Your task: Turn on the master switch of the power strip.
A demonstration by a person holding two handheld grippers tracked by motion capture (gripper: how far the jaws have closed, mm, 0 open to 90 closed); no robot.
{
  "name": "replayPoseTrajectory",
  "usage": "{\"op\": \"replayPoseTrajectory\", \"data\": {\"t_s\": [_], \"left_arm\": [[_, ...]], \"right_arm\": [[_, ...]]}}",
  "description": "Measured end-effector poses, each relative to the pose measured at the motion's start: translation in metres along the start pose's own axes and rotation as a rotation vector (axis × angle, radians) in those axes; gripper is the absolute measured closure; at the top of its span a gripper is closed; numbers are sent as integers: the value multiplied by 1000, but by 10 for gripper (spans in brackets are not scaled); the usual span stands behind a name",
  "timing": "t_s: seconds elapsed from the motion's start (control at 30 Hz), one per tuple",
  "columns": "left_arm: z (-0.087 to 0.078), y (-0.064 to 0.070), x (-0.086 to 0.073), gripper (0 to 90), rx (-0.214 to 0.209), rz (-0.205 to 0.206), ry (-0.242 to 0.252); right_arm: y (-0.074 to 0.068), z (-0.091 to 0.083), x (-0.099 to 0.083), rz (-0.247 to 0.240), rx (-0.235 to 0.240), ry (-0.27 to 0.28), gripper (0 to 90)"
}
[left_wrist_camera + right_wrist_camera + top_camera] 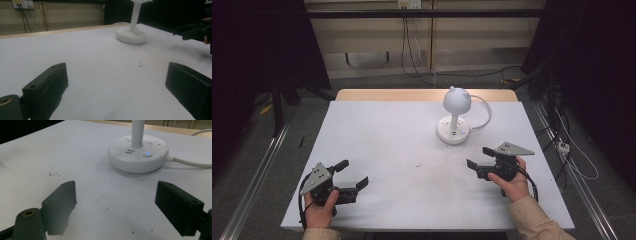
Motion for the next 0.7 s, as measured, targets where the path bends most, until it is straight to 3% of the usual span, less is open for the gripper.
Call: {"op": "replayPoseTrajectory", "data": {"t_s": [0.7], "left_arm": [[-1,0,0,41,3,2,-1]], "right_arm": [[-9,-23,-17,-20,9,-6,152]]}}
Point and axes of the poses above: each handheld gripper's, and its own axes: z roughly forward along the jaws, x roughly out of its top, y roughly to its right, the point moved 4 cm from there along z, roughly forward along the jaws, and after that the axes turned 3 degrees about x, right-handed, at the moved point
